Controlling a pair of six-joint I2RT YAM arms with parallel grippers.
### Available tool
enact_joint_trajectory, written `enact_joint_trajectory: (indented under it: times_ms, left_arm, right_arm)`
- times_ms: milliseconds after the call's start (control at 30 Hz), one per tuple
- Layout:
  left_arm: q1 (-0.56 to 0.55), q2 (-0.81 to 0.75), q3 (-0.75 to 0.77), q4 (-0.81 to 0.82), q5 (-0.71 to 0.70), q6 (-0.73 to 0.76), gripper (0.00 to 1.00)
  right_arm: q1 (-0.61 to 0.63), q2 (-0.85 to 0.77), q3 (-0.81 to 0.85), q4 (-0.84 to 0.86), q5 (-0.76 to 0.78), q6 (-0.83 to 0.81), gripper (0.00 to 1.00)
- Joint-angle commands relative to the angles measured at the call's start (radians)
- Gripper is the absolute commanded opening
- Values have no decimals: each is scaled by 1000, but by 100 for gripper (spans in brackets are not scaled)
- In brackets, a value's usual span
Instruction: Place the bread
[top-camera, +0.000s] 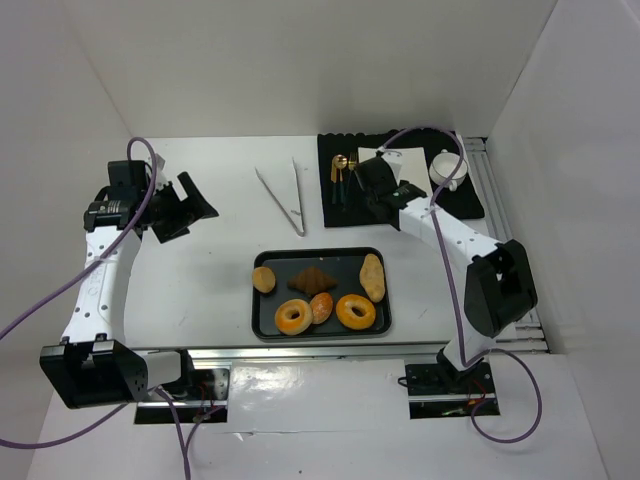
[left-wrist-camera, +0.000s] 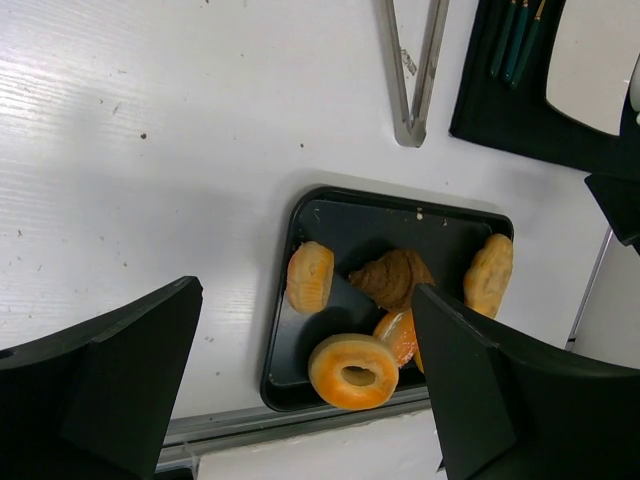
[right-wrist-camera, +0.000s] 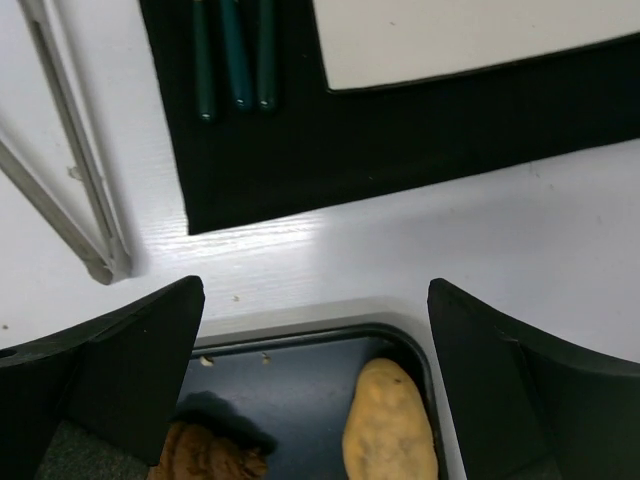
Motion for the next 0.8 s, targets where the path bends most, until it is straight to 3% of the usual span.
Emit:
enact_joint_trajectory:
  times_ms: [0,200,433,567,767]
  left_arm:
    - [7,-3,-5,28,34,25,100]
    - [7,-3,-5,28,43,25,100]
    - [7,-3,-5,28,5,25,100]
    - [7,19,-5,28,-5,25,100]
    - [7,38,4,28,-17,25,100]
  right_arm:
    - [-8,-67,-30,8,33,19,100]
    - [13,-36,2,32,23,-37,100]
    - [165,128,129,104,22,-221,100]
    - [231,238,196,152,-122,-341,100]
    - [253,436,341,143,-187,-409,100]
